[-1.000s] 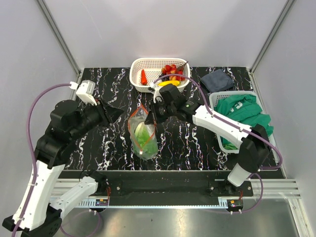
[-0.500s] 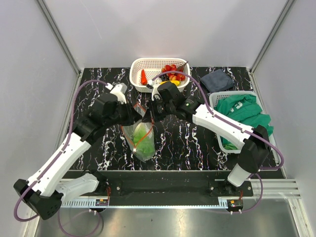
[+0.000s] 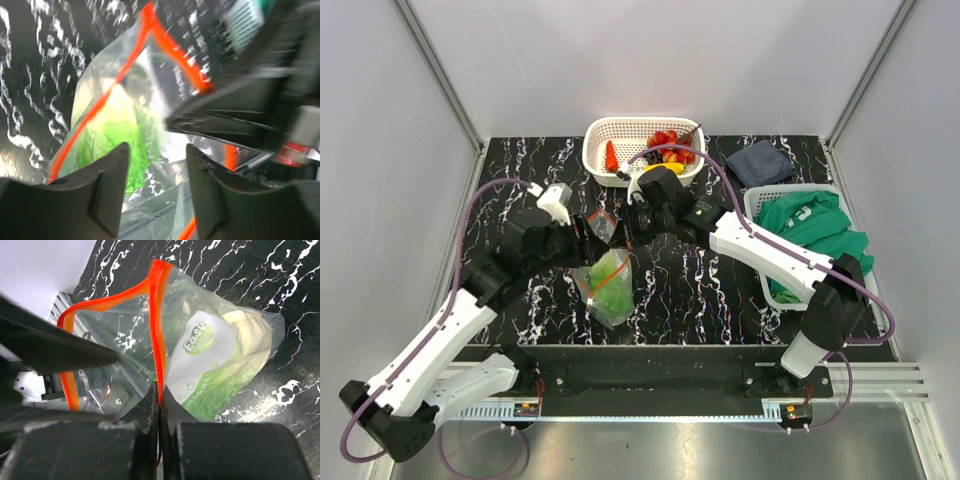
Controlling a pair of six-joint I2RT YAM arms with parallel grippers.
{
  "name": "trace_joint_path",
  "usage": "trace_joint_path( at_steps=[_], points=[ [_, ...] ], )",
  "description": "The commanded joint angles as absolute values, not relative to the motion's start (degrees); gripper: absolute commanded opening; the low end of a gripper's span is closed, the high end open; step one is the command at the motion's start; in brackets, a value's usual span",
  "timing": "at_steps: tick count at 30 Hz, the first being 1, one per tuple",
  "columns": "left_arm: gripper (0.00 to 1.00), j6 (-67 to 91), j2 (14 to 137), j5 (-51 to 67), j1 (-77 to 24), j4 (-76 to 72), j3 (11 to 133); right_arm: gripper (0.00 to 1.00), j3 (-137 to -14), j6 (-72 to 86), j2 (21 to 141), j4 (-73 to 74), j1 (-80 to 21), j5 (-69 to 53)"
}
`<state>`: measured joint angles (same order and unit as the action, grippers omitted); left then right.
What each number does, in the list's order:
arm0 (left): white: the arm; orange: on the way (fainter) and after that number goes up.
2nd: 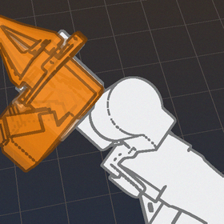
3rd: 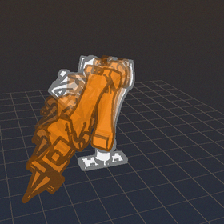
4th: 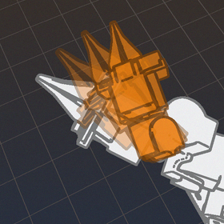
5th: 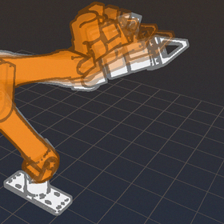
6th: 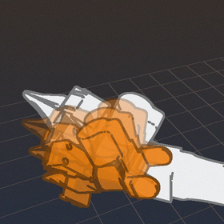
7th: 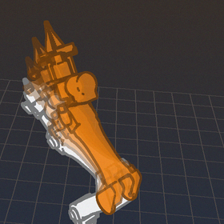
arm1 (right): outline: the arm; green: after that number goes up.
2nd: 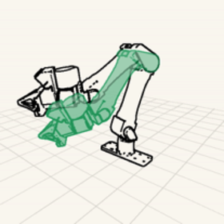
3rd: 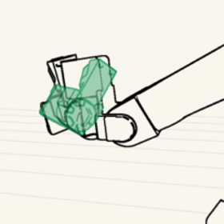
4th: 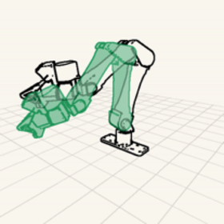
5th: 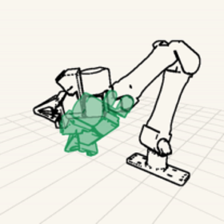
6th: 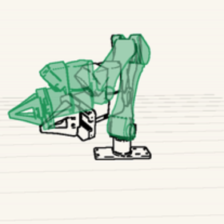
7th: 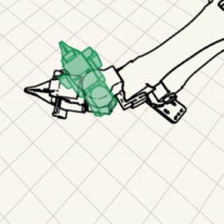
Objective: Open the zip-top bag and remove the fake food
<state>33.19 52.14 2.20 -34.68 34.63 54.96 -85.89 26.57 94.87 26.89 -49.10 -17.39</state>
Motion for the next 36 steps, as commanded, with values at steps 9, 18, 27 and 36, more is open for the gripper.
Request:
trace_joint_path(
  at_steps=[9, 18, 27, 36],
  points=[
    [0.99, 22.94, 50.00, -13.07, -34.89, 48.49, 69.78, 0.00, -85.87, 23.47, 92.46, 25.75, -49.57, -18.98],
    [0.99, 23.38, 56.78, -13.37, -34.54, 50.28, 66.80, 0.00, -85.61, 22.50, 92.46, 25.75, -49.57, -20.48],
    [0.58, 21.98, 58.62, -2.73, -30.16, 45.36, 61.26, 0.00, -85.08, 22.15, 91.85, 25.75, -49.57, -20.48],
    [0.00, 22.67, 54.50, -0.79, -28.92, 46.05, 64.69, 0.02, -86.66, 20.83, 93.16, 25.84, -49.57, -19.86]
  ],
)
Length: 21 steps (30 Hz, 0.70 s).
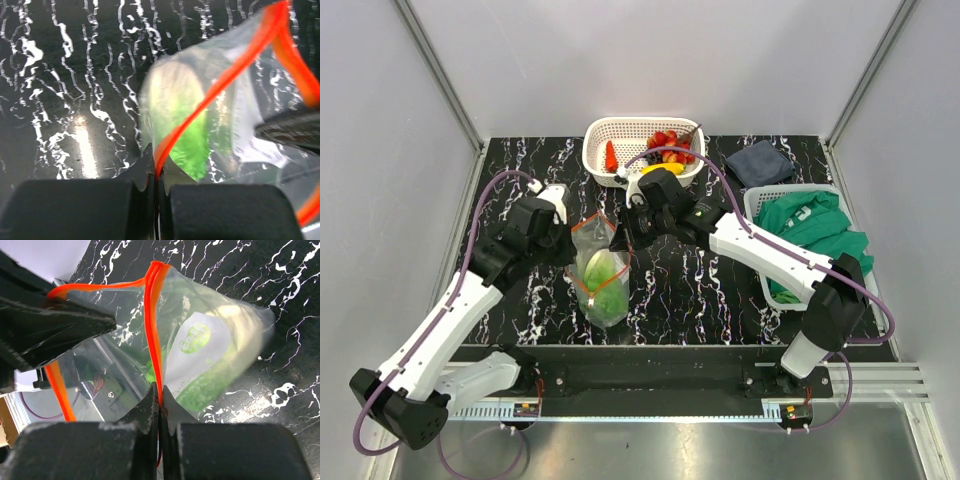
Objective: Open the zip-top bag and remove the fake food
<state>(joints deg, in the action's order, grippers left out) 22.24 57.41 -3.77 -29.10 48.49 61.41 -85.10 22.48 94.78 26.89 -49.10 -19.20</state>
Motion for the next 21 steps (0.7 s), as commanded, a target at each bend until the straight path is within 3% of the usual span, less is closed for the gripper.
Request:
trace_joint_path(
  at_steps=[1, 2, 3, 5, 6, 13, 18, 20, 21],
  points=[
    [0.00, 23.89, 53.97, -0.62, -28.92, 46.40, 64.95, 0.05, -87.01, 20.74, 93.77, 25.75, -49.57, -18.91],
    [0.00, 24.60, 53.79, -0.35, -28.92, 46.58, 65.47, 0.12, -87.79, 20.66, 93.95, 26.01, -49.57, -18.03],
    [0.00, 25.39, 53.70, -0.35, -28.92, 46.76, 65.65, 0.27, -88.41, 20.65, 94.39, 26.54, -49.57, -16.71],
    [0.00, 28.12, 53.96, 1.84, -28.92, 46.76, 65.83, 0.32, -91.82, 20.65, 95.01, 31.27, -49.57, -11.18],
    [0.00, 29.08, 54.31, 2.02, -28.92, 46.76, 65.92, 0.43, -92.89, 20.65, 95.10, 32.77, -49.57, -9.42],
    [0.00, 37.08, 53.79, -2.45, -29.09, 42.72, 62.41, 0.64, -93.69, 27.32, 87.98, 38.32, -49.83, -0.36],
    [0.00, 40.95, 52.56, -2.99, -29.27, 38.94, 59.95, 0.59, -94.39, 30.76, 87.62, 37.45, -52.64, -3.68],
    [0.00, 41.48, 52.56, -3.08, -29.44, 38.24, 59.50, 0.44, -95.71, 31.29, 88.41, 37.35, -53.78, -3.87],
    [0.00, 42.01, 52.65, -3.08, -29.53, 38.06, 59.33, 0.43, -96.23, 31.29, 89.46, 37.35, -55.01, -3.69]
  ],
)
